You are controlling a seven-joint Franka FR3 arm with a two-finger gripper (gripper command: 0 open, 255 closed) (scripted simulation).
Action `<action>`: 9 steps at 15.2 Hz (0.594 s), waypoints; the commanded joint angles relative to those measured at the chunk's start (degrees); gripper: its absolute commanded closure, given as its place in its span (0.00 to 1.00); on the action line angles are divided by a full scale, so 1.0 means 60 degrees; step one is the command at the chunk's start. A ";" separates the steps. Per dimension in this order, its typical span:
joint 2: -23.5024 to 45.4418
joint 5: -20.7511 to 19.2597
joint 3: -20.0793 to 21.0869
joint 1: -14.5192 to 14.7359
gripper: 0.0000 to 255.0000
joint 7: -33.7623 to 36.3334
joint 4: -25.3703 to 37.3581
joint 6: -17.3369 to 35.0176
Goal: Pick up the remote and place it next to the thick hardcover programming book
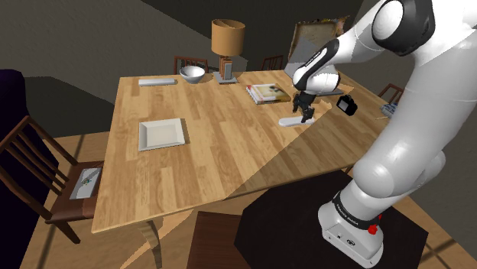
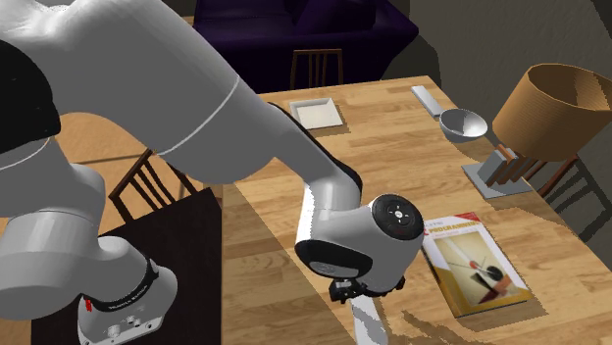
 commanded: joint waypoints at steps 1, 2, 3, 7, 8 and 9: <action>-0.0464 -0.0292 -0.0143 0.0087 0.00 0.0190 0.0082 -0.0521; -0.0684 -0.0424 -0.0192 0.0122 0.00 0.0282 0.0104 -0.0749; -0.0685 -0.0426 -0.0186 0.0116 0.00 0.0283 0.0104 -0.0749; -0.0685 -0.0427 -0.0183 0.0113 0.00 0.0284 0.0104 -0.0749; -0.0685 -0.0427 -0.0183 0.0113 0.00 0.0284 0.0104 -0.0749; -0.0685 -0.0427 -0.0183 0.0113 0.00 0.0284 0.0104 -0.0749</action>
